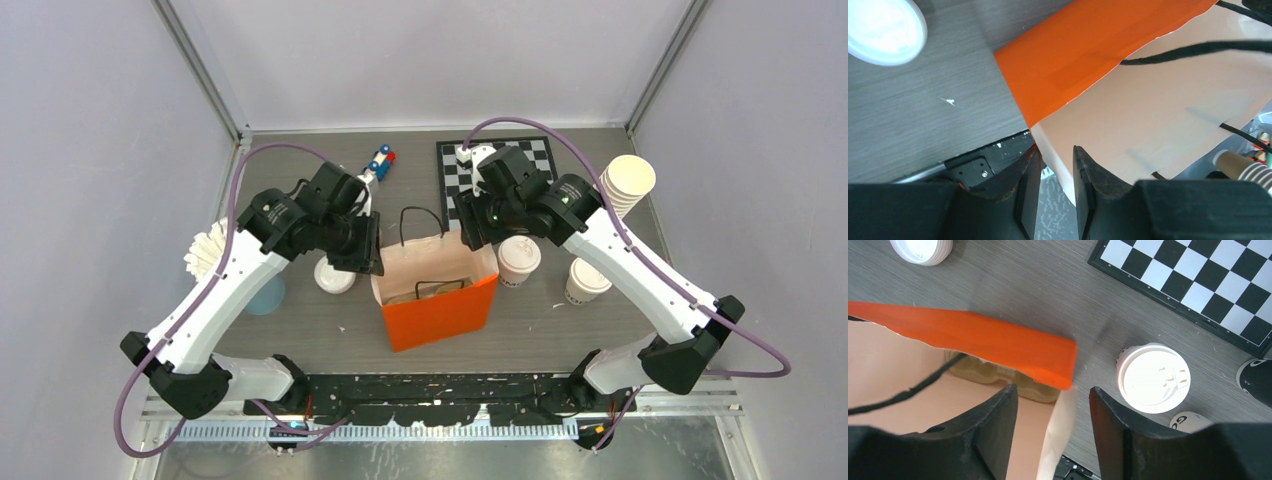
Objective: Pack the takeout coffee
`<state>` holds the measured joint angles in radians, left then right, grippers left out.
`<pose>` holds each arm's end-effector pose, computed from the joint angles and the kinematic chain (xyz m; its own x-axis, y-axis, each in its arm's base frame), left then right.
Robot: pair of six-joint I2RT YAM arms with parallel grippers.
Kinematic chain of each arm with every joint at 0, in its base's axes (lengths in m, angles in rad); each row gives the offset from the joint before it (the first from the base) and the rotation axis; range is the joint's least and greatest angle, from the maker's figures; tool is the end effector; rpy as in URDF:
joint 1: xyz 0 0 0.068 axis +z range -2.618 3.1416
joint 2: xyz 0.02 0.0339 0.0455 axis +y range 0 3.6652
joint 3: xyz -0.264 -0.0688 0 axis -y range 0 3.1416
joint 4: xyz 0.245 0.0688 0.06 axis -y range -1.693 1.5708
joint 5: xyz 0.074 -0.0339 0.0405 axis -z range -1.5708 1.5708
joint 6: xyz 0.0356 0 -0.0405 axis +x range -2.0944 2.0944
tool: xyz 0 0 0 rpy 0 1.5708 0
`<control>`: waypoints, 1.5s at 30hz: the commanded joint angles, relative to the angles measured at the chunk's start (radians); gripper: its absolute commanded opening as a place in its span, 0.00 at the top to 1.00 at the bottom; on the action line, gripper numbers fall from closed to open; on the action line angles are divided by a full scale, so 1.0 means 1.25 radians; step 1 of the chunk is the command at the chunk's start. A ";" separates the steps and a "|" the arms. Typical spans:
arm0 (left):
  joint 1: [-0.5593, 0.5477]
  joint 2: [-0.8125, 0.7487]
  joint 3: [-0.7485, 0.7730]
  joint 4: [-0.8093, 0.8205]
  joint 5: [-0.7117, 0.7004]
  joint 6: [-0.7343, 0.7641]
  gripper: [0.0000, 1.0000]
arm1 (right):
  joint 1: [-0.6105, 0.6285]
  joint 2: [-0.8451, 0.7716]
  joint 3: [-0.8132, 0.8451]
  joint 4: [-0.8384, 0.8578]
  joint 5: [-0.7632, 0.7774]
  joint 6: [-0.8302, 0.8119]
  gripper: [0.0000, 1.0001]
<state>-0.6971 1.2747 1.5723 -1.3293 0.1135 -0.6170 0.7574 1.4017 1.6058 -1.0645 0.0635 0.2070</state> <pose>0.1628 -0.1416 0.4014 -0.9315 0.0302 -0.3625 0.1759 0.9096 -0.3763 0.2012 0.1871 0.3991 -0.6738 -0.3548 -0.6481 -0.5284 0.8446 0.0869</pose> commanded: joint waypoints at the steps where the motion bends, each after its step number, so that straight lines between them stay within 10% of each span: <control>1: 0.004 -0.022 -0.003 0.063 -0.030 0.066 0.69 | 0.002 -0.001 -0.001 0.061 0.021 -0.025 0.43; 26: 0.004 0.041 0.066 -0.011 -0.052 0.094 0.57 | -0.032 -0.010 -0.028 0.042 0.051 -0.032 0.81; 41: 0.082 0.052 0.188 -0.081 0.017 0.029 0.39 | -0.032 -0.079 -0.046 -0.005 -0.002 -0.003 0.82; 45: 0.117 0.035 0.162 -0.052 0.049 0.031 0.38 | -0.032 -0.098 -0.070 -0.002 -0.029 0.031 0.68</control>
<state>-0.5865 1.3666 1.7847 -1.4147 0.1062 -0.5678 0.7197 1.3315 1.5257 -1.0637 0.0654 0.1993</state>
